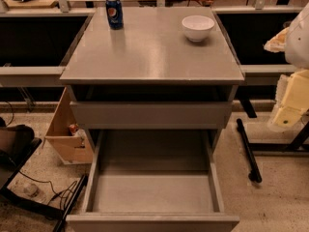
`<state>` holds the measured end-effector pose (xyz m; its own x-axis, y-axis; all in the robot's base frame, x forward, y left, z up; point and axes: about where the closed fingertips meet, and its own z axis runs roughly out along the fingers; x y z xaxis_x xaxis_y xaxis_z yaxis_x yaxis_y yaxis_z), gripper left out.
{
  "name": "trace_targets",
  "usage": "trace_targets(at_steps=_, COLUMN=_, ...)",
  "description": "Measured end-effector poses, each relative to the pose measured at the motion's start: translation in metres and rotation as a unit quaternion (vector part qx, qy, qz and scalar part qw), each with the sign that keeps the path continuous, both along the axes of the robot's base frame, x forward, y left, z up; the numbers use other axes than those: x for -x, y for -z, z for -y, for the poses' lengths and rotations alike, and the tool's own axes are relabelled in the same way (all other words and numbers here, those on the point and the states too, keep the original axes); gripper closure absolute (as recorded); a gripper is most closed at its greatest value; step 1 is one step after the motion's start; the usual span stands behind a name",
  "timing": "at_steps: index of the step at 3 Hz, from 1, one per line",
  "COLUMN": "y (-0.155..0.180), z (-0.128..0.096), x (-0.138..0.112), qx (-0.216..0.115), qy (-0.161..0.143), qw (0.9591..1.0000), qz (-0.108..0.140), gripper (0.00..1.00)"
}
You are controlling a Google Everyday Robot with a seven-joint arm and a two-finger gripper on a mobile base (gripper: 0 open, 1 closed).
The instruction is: Close middle drawer
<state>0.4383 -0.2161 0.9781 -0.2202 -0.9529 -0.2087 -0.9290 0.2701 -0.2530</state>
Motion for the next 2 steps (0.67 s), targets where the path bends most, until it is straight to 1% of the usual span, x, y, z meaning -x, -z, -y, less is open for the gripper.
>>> trace_targets(at_steps=1, y=0.0, z=0.0, x=0.0, qx=0.0, qy=0.0, qw=1.0, qz=0.0, gripper=0.0)
trace_targets(at_steps=2, y=0.026, z=0.0, x=0.004, qx=-0.01, qy=0.006, qw=0.9999, qz=0.0, gripper=0.0)
